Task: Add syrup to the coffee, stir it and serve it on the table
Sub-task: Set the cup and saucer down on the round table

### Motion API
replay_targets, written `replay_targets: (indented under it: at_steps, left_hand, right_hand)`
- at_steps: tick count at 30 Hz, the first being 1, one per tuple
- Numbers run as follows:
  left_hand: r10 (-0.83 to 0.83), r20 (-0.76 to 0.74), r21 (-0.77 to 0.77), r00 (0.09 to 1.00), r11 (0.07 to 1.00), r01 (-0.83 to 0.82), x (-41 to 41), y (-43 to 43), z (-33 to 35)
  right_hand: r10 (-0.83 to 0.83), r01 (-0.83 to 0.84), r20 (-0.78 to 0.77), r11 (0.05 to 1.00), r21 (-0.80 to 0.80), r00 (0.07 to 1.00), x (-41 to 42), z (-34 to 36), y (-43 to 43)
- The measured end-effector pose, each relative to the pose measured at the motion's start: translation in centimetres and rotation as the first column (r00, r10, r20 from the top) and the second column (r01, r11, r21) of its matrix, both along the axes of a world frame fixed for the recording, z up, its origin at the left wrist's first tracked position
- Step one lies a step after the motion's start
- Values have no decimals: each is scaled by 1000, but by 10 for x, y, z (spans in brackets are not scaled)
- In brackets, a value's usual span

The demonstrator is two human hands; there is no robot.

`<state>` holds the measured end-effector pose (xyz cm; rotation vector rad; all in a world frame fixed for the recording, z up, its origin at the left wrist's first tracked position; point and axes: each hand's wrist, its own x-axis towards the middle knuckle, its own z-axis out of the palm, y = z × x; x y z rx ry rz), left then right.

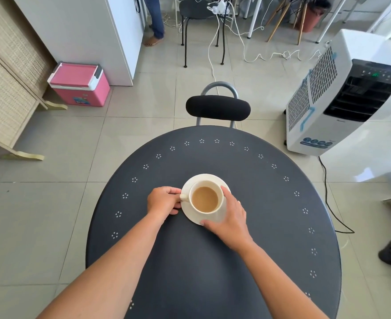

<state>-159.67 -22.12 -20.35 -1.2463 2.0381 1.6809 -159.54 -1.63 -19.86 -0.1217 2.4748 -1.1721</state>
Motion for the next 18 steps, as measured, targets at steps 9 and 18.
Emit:
replay_targets:
  at_steps: [9,18]
  left_hand:
    - [-1,-7,13,1000,1000,1,2,-1,0]
    - [-5,-13,9,1000,1000,5,0,-1,-3]
  right_hand:
    - [-183,184,18,965,-189,983,7,7,-22]
    - [-231,225,-27,963,-152,972,8,12,-29]
